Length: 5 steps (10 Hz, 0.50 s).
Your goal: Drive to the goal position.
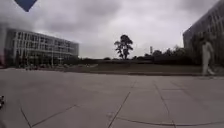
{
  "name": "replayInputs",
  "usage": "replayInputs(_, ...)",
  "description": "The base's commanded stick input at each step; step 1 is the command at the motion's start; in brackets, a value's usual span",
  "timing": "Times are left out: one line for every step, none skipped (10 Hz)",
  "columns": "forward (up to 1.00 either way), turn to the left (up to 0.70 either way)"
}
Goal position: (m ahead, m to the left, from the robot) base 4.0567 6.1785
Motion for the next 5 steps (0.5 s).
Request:
replayInputs(0.00, 0.42)
replayInputs(0.00, 0.44)
replayInputs(0.00, 0.45)
replayInputs(0.00, 0.32)
replayInputs(0.00, 0.33)
